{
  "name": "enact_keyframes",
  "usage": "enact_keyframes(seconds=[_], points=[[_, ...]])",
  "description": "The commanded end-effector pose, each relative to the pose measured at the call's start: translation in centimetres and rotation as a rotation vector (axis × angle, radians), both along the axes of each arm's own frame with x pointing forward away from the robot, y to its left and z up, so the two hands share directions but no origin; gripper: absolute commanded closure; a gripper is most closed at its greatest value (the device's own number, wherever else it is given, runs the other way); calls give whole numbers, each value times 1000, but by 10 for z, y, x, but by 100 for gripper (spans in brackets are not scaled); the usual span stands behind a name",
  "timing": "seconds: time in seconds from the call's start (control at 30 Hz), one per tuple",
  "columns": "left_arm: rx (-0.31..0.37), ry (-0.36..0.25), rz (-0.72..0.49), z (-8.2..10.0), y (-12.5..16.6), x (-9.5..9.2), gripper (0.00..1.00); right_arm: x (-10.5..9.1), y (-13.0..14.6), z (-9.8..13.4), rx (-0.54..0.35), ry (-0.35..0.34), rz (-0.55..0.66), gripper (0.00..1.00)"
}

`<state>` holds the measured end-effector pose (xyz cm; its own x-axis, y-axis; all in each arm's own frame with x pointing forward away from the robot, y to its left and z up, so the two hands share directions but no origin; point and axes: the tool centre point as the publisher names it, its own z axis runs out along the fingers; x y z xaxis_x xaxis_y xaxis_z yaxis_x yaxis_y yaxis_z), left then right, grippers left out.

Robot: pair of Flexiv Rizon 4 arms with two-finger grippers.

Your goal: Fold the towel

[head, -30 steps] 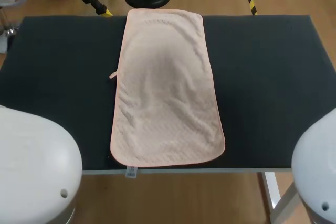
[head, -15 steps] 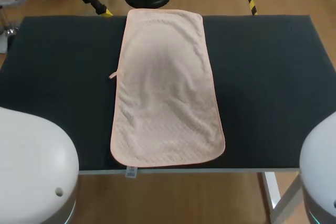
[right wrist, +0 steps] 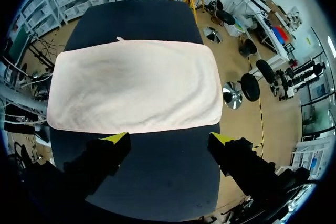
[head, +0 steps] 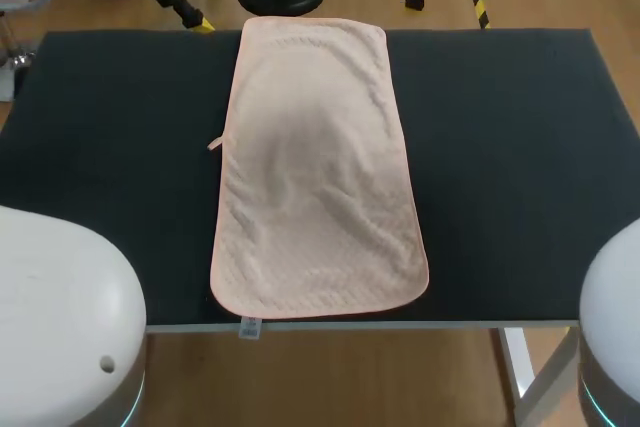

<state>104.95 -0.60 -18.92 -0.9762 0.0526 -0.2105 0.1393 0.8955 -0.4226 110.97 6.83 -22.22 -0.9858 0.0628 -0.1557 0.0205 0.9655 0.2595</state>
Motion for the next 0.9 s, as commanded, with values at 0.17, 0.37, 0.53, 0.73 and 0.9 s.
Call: enact_keyframes(seconds=[0.17, 0.37, 0.53, 0.73, 0.9], points=[[46, 30, 0, -39, -11, -12, 0, -21, 7, -33, -24, 28, 32, 0], [84, 49, 5, -66, -20, -22, 0, -31, 13, -50, -69, 39, 37, 0], [110, 67, -3, -79, -27, -32, 0, -47, 17, -69, -109, 47, 32, 0], [124, 114, 20, -107, -25, -45, 0, -60, 20, -90, -89, 63, 21, 0], [123, 145, 64, -126, -21, -50, 0, -69, 20, -104, -110, 60, 31, 0]])
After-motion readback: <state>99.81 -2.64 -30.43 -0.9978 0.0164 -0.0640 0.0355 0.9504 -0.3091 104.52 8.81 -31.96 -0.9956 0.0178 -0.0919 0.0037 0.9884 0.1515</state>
